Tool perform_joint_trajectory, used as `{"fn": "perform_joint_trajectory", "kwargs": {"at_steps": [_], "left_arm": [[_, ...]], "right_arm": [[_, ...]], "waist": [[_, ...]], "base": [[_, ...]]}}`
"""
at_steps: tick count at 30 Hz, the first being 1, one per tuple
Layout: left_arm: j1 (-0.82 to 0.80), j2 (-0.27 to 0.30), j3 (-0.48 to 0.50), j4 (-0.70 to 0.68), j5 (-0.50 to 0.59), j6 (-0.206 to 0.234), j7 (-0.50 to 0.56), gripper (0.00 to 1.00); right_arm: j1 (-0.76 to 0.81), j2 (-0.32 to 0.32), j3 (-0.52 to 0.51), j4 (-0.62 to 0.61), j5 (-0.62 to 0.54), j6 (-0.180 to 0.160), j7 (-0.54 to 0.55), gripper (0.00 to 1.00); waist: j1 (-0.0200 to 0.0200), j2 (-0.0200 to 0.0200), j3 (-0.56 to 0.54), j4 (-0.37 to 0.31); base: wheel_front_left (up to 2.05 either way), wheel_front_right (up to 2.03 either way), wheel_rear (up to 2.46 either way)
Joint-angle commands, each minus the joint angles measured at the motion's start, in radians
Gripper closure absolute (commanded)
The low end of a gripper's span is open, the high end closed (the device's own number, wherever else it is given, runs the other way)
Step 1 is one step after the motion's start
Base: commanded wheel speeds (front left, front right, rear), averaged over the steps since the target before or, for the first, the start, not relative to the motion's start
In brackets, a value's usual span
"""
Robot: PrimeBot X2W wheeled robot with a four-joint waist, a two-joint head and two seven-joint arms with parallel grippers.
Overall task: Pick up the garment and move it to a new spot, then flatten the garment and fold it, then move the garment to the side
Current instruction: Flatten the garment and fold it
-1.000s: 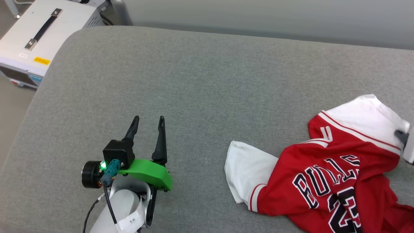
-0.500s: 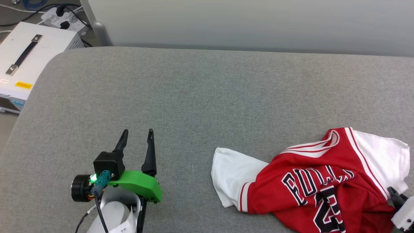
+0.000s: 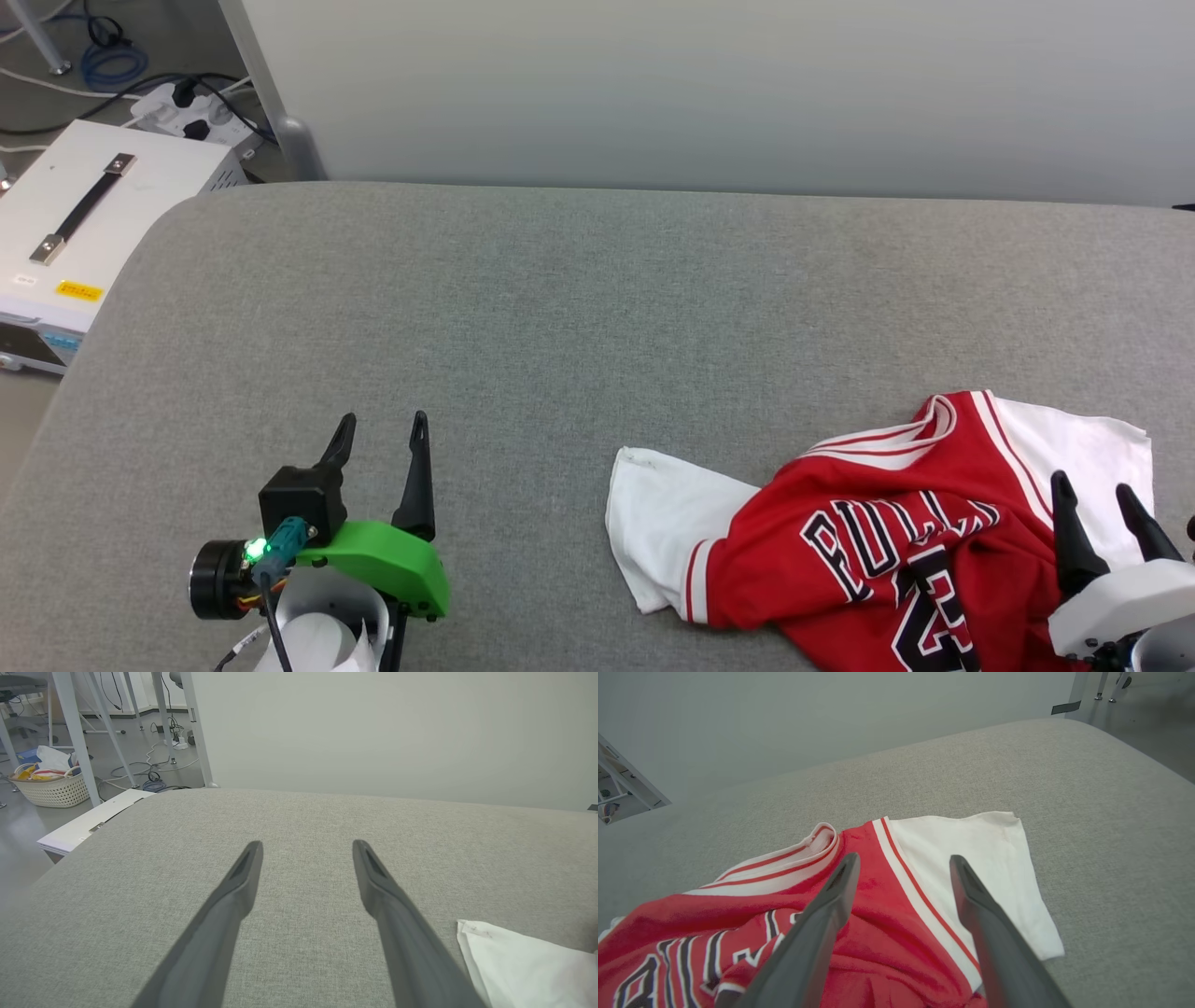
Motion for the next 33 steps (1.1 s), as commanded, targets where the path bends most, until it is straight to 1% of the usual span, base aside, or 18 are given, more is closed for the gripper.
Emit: {"fn": "perform_joint_trajectory", "kwargs": {"at_steps": [1, 4, 9, 13, 15, 18, 25, 29, 33], "left_arm": [[0.017, 0.009, 0.002, -0.003, -0.01, 0.008, 0.005, 0.0], [0.025, 0.015, 0.0, -0.003, -0.013, 0.011, 0.014, 0.0], [0.021, 0.03, -0.012, -0.006, -0.009, 0.004, 0.038, 0.0], [-0.014, 0.041, -0.046, -0.006, -0.006, -0.03, 0.088, 0.0], [-0.043, 0.044, -0.07, 0.003, -0.009, -0.058, 0.138, 0.0], [-0.097, 0.045, -0.113, 0.027, -0.025, -0.111, 0.245, 0.0], [-0.212, 0.036, -0.208, 0.105, -0.054, -0.216, 0.485, 0.0], [-0.264, 0.036, -0.262, 0.151, -0.057, -0.251, 0.596, 0.0], [-0.311, 0.038, -0.313, 0.208, -0.052, -0.271, 0.679, 0.0]], "right_arm": [[0.016, 0.011, 0.003, -0.039, -0.026, -0.001, 0.004, 0.0], [0.046, 0.046, 0.016, -0.135, -0.076, -0.001, 0.028, 0.0], [0.099, 0.077, 0.044, -0.278, -0.128, -0.001, 0.073, 0.0], [0.138, 0.097, 0.066, -0.384, -0.15, -0.001, 0.109, 0.0], [0.15, 0.105, 0.077, -0.427, -0.158, -0.001, 0.123, 0.0], [0.157, 0.113, 0.097, -0.473, -0.162, -0.001, 0.139, 0.0], [0.142, 0.12, 0.123, -0.505, -0.158, -0.001, 0.151, 0.0], [0.124, 0.122, 0.125, -0.503, -0.151, -0.001, 0.146, 0.0], [0.109, 0.125, 0.125, -0.489, -0.154, -0.001, 0.147, 0.0]], "waist": [[0.0001, 0.0, -0.018, -0.008], [0.0001, 0.0, -0.035, -0.017], [0.0001, 0.0, -0.046, -0.044], [0.0001, 0.0, -0.035, -0.071], [0.0001, 0.0, -0.026, -0.088], [0.0001, 0.0, -0.005, -0.116], [0.0001, 0.0, 0.057, -0.175], [0.0001, 0.0, 0.098, -0.199], [0.0001, 0.0, 0.134, -0.219]], "base": [[0.0, 0.0, 0.0], [0.0, 0.0, 0.0], [0.0, 0.0, 0.0], [0.0, 0.0, 0.0], [0.0, 0.0, 0.0], [0.0, 0.0, 0.0], [0.0, 0.0, 0.0], [0.0, 0.0, 0.0], [0.0, 0.0, 0.0]]}}
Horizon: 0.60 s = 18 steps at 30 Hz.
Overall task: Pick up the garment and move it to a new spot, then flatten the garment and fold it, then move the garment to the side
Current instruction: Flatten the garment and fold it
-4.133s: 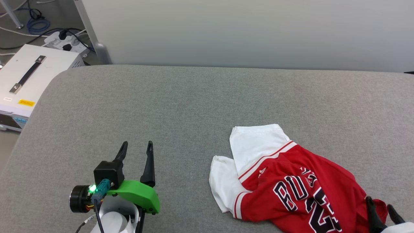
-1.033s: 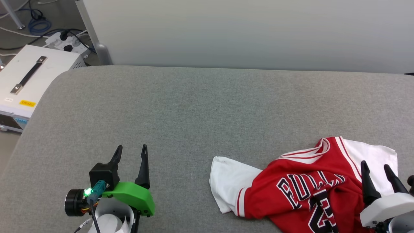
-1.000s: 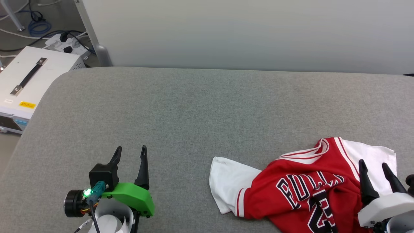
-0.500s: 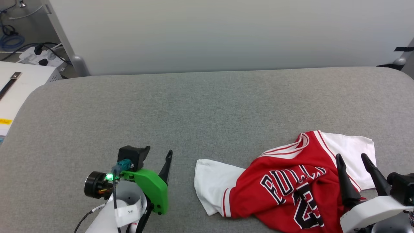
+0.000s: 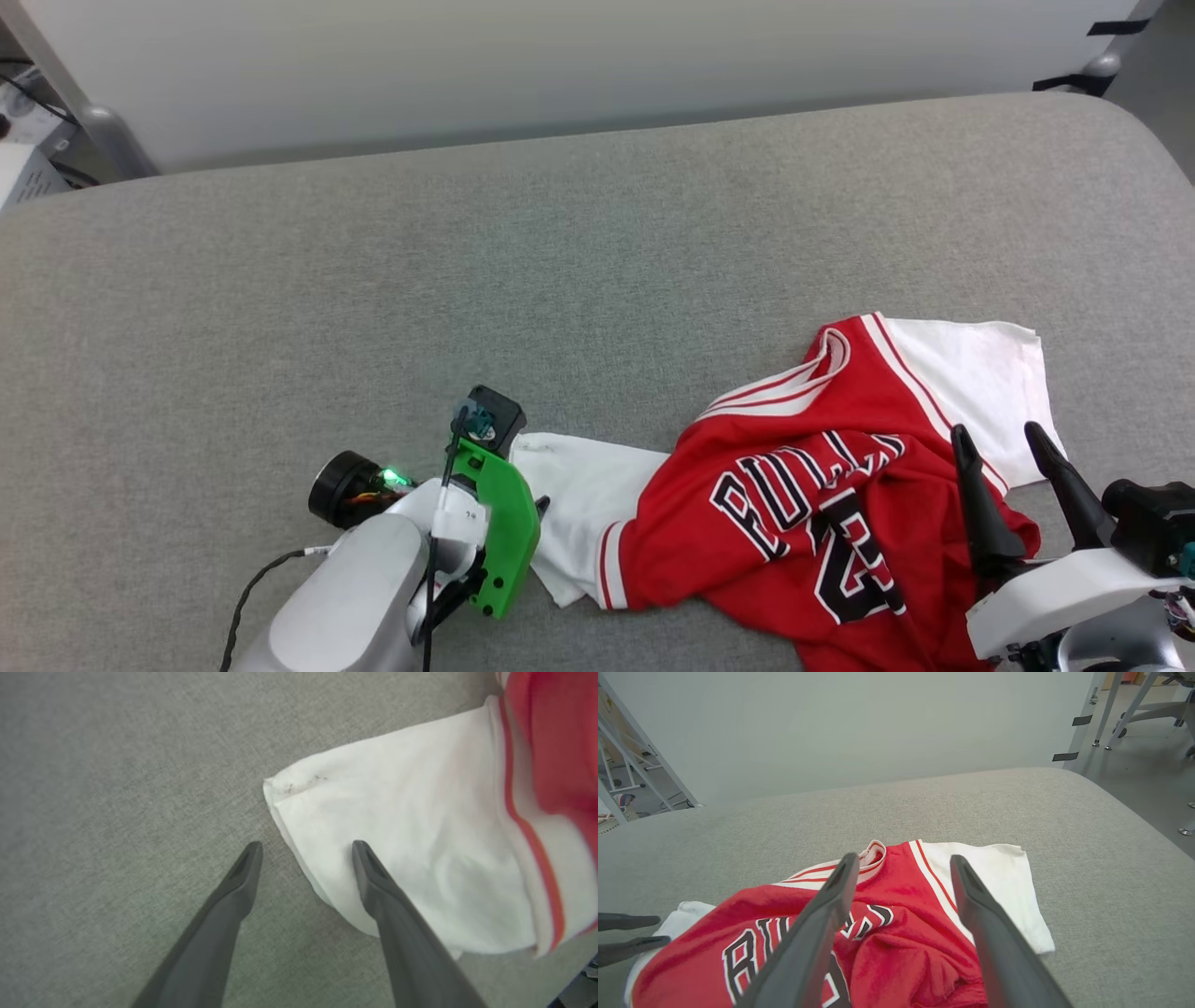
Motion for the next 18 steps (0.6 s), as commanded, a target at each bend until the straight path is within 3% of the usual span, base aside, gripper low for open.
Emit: {"fn": "perform_joint_trajectory", "kwargs": {"at_steps": [1, 8, 9, 10, 11, 15, 18], "left_arm": [[-0.025, -0.002, -0.011, 0.02, -0.007, -0.007, 0.018, 0.0], [-0.061, -0.006, -0.151, 0.096, 0.005, -0.026, 0.112, 0.0], [-0.062, -0.005, -0.176, 0.1, 0.001, -0.027, 0.127, 0.52], [-0.065, -0.003, -0.214, 0.097, -0.007, -0.028, 0.14, 0.85], [-0.069, 0.002, -0.24, 0.093, -0.015, -0.028, 0.145, 1.0], [-0.088, 0.03, -0.276, 0.085, -0.04, -0.028, 0.115, 1.0], [-0.092, 0.042, -0.246, 0.08, -0.037, 0.003, 0.047, 1.0]], "right_arm": [[-0.02, 0.004, 0.001, 0.006, 0.001, -0.001, -0.002, 0.0], [-0.037, 0.011, -0.007, 0.036, 0.015, -0.001, -0.013, 0.0], [-0.038, 0.012, -0.008, 0.04, 0.018, -0.001, -0.013, 0.0], [-0.039, 0.013, -0.009, 0.044, 0.023, -0.001, -0.013, 0.0], [-0.04, 0.013, -0.008, 0.047, 0.025, -0.001, -0.014, 0.0], [-0.042, 0.016, -0.011, 0.063, 0.035, -0.001, -0.012, 0.0], [-0.039, 0.016, -0.022, 0.076, 0.042, -0.001, -0.008, 0.0]], "waist": [[-0.0001, 0.0, 0.043, -0.037], [-0.0001, 0.0, 0.067, -0.058], [-0.0001, 0.0, 0.067, -0.059], [-0.0001, 0.0, 0.068, -0.06], [-0.0001, 0.0, 0.067, -0.061], [-0.0001, 0.0, 0.058, -0.054], [-0.0001, 0.0, 0.045, -0.04]], "base": [[0.0, 0.0, 0.0], [0.0, 0.0, 0.0], [0.0, 0.0, 0.0], [0.0, 0.0, 0.0], [0.0, 0.0, 0.0], [0.0, 0.0, 0.0], [0.0, 0.0, 0.0]]}}
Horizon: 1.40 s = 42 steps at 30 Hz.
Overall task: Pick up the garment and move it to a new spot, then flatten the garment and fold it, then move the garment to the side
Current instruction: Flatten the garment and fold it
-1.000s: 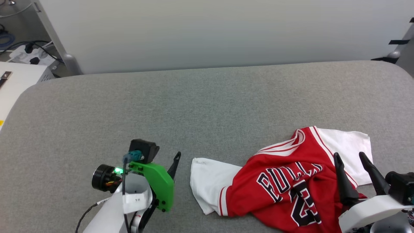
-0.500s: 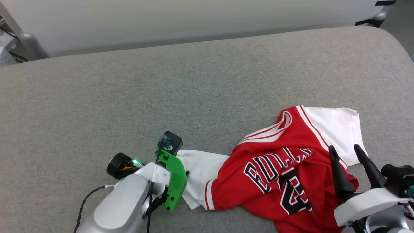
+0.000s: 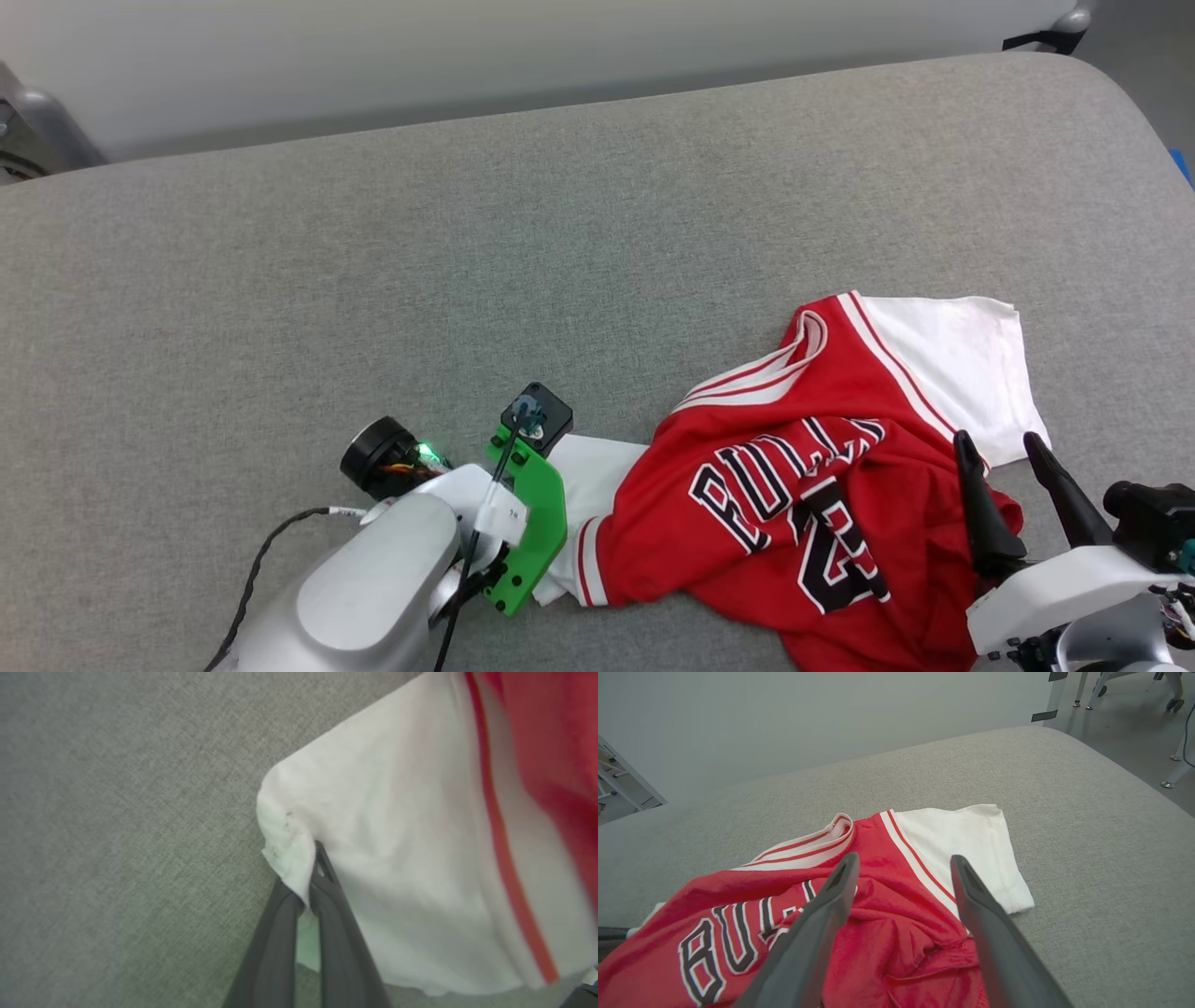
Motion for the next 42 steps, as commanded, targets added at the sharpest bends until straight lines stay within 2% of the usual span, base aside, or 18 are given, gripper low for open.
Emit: {"fn": "perform_joint_trajectory", "kwargs": {"at_steps": [1, 6, 11, 16, 17, 23, 29, 35, 42], "left_arm": [[0.045, 0.006, -0.001, 0.021, -0.003, 0.021, -0.021, 1.0], [0.076, 0.025, 0.073, -0.023, -0.023, 0.105, -0.132, 1.0], [0.113, 0.063, 0.132, -0.091, -0.045, 0.161, -0.193, 1.0], [0.146, 0.108, 0.166, -0.195, -0.048, 0.208, -0.211, 1.0], [0.158, 0.127, 0.174, -0.264, -0.045, 0.228, -0.209, 1.0], [0.151, 0.134, 0.176, -0.369, -0.035, 0.25, -0.201, 1.0], [0.118, 0.128, 0.176, -0.424, -0.021, 0.26, -0.205, 1.0], [0.09, 0.114, 0.177, -0.453, -0.018, 0.26, -0.218, 1.0], [0.078, 0.109, 0.177, -0.465, -0.017, 0.263, -0.23, 1.0]], "right_arm": [[-0.014, 0.002, -0.006, 0.007, 0.006, -0.001, 0.002, 0.0], [-0.023, 0.003, -0.044, 0.037, 0.039, -0.001, 0.016, 0.0], [-0.059, -0.015, -0.096, 0.12, 0.085, -0.001, 0.044, 0.0], [-0.147, -0.086, -0.168, 0.267, 0.136, -0.001, 0.137, 0.0], [-0.217, -0.158, -0.188, 0.375, 0.159, -0.001, 0.263, 0.0], [-0.384, -0.284, -0.174, 0.538, 0.199, -0.001, 0.471, 0.0], [-0.542, -0.36, -0.124, 0.669, 0.208, -0.001, 0.585, 0.0], [-0.652, -0.395, -0.103, 0.791, 0.176, -0.001, 0.611, 0.0], [-0.685, -0.376, -0.067, 0.929, 0.18, -0.001, 0.648, 0.0]], "waist": [[0.0, -0.0001, -0.014, 0.014], [0.0, -0.0001, -0.043, 0.045], [0.0, -0.0001, -0.064, 0.074], [0.0, -0.0001, -0.071, 0.102], [0.0, -0.0001, -0.06, 0.124], [0.0, -0.0001, -0.004, 0.167], [0.0, -0.0001, 0.069, 0.203], [0.0, -0.0001, 0.127, 0.231], [0.0, -0.0001, 0.161, 0.239]], "base": [[0.0, 0.0, 0.0], [0.0, 0.0, 0.0], [0.0, 0.0, 0.0], [0.0, 0.0, 0.0], [0.0, 0.0, 0.0], [0.0, 0.0, 0.0], [0.0, 0.0, 0.0], [0.0, 0.0, 0.0], [0.0, 0.0, 0.0]]}}
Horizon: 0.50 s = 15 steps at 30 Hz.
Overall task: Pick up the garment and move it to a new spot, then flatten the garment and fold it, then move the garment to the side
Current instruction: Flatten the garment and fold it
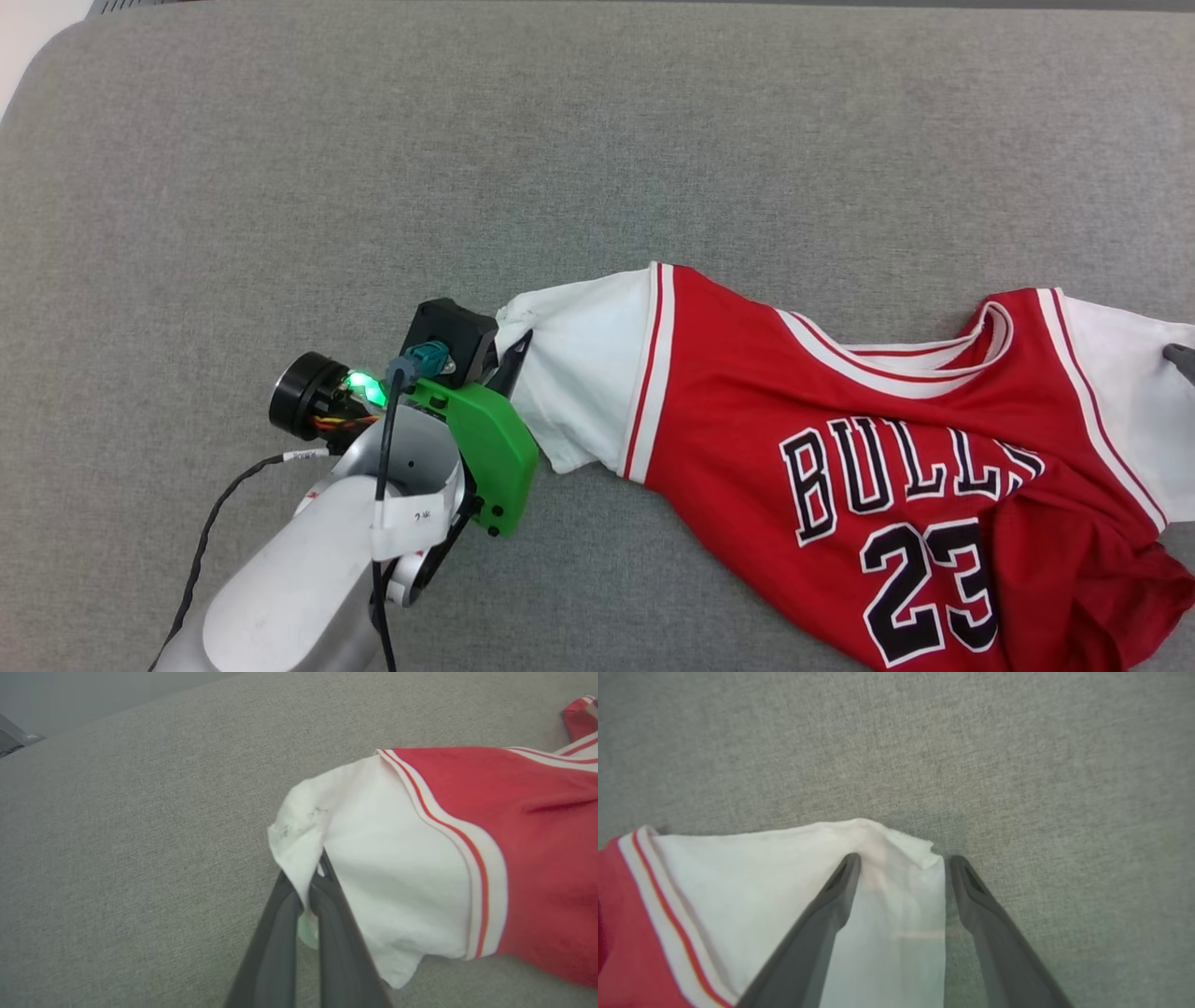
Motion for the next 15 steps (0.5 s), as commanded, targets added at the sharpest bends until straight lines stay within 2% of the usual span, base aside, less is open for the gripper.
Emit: {"fn": "perform_joint_trajectory", "kwargs": {"at_steps": [1, 2, 3, 4, 10, 15], "left_arm": [[-0.013, -0.004, 0.006, 0.0, 0.004, 0.008, -0.01, 1.0], [-0.012, -0.003, 0.007, 0.001, 0.003, 0.009, -0.011, 1.0], [-0.011, -0.003, 0.009, 0.003, 0.001, 0.011, -0.013, 1.0], [-0.01, -0.002, 0.009, 0.005, 0.0, 0.012, -0.015, 1.0], [0.008, 0.0, 0.012, 0.023, -0.013, 0.016, -0.023, 1.0], [0.019, 0.011, 0.033, 0.037, -0.008, 0.038, -0.063, 1.0]], "right_arm": [[0.021, 0.04, 0.029, 0.048, 0.012, 0.0, 0.04, 0.0], [0.023, 0.045, 0.038, 0.06, 0.02, 0.0, 0.058, 0.0], [0.025, 0.051, 0.047, 0.071, 0.029, 0.0, 0.077, 0.67], [0.025, 0.055, 0.053, 0.077, 0.036, 0.0, 0.088, 1.0], [0.02, 0.044, 0.083, 0.07, 0.07, 0.0, 0.092, 1.0], [0.003, 0.007, 0.096, 0.011, 0.081, 0.0, 0.022, 1.0]], "waist": [[-0.0001, 0.0, 0.013, 0.009], [-0.0001, 0.0, 0.013, 0.007], [-0.0001, 0.0, 0.013, 0.005], [-0.0001, 0.0, 0.011, 0.003], [-0.0001, 0.0, -0.03, -0.011], [-0.0001, 0.0, -0.095, -0.026]], "base": [[0.0, 0.0, 0.0], [0.0, 0.0, 0.0], [0.0, 0.0, 0.0], [0.0, 0.0, 0.0], [0.0, 0.0, 0.0], [0.0, 0.0, 0.0]]}}
